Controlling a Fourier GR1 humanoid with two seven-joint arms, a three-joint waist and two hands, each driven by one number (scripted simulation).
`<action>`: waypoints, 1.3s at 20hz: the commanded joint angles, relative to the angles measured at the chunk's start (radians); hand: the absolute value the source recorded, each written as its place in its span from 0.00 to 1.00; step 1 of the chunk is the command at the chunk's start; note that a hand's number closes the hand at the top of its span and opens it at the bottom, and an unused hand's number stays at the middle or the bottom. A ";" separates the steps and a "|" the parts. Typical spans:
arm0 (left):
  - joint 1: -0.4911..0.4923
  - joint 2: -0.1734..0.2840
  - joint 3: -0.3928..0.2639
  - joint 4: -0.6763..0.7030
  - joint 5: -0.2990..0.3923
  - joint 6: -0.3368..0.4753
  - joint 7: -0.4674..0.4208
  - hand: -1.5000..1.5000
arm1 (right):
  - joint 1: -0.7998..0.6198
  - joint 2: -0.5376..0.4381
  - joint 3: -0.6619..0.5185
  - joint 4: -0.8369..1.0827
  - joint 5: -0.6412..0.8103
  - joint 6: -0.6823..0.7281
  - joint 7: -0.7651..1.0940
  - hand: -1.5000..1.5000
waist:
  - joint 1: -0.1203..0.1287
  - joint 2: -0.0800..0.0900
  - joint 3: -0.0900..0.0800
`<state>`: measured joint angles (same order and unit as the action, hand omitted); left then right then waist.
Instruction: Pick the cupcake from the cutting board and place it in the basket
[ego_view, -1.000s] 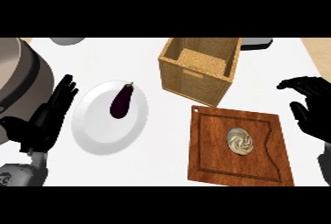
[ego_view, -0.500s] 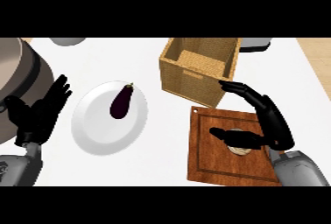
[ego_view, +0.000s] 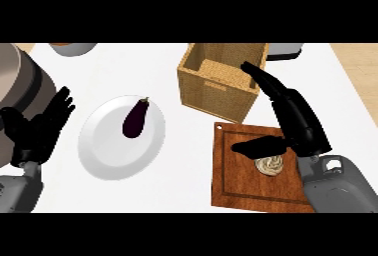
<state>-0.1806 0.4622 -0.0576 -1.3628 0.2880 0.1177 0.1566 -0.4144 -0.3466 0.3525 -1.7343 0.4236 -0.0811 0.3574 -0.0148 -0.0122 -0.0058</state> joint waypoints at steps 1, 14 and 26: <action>0.007 -0.007 0.003 0.010 -0.009 0.012 -0.008 0.50 | -0.098 -0.159 -0.020 -0.009 0.132 0.136 0.261 0.00 | -0.015 -0.008 -0.005; 0.028 -0.043 -0.008 -0.037 -0.035 0.032 0.002 0.50 | -0.235 -0.296 -0.243 -0.148 -0.417 0.707 0.747 0.00 | 0.002 0.003 0.005; 0.002 -0.045 0.039 -0.017 -0.038 -0.039 0.018 0.50 | 0.184 -0.347 -0.542 -0.450 -0.552 0.617 0.555 0.00 | 0.002 0.010 0.006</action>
<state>-0.1726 0.4361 -0.0182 -1.3711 0.2629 0.0872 0.1691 -0.3573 -0.7187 -0.1070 -2.1114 -0.1654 0.5402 0.9506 -0.0178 -0.0054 -0.0002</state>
